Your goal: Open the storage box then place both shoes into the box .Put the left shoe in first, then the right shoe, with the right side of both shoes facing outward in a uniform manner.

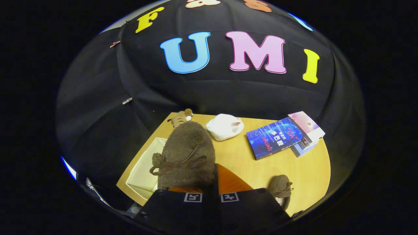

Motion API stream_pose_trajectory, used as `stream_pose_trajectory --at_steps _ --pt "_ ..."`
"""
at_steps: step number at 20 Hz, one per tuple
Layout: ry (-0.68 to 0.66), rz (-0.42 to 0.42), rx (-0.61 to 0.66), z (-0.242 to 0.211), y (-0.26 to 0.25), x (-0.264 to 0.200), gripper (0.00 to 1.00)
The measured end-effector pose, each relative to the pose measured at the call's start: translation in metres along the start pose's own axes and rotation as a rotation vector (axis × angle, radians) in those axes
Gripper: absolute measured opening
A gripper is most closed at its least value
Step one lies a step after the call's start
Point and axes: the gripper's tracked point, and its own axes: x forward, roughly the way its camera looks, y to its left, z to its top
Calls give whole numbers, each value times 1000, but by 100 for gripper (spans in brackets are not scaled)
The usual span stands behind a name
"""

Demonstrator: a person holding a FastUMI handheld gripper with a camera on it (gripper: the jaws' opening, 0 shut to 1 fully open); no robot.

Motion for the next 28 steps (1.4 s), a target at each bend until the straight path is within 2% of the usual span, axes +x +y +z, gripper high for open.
stream_pose_trajectory --at_steps 6,9,11,16,20,28 --pt "70 28 66 -6 77 47 6" --pt "123 -2 62 -26 101 83 6" --pt "158 -36 54 -44 110 103 6" --pt "277 -121 169 -90 126 144 6" --pt "311 -190 196 -112 132 164 6" --pt "421 -182 179 -153 149 181 7"
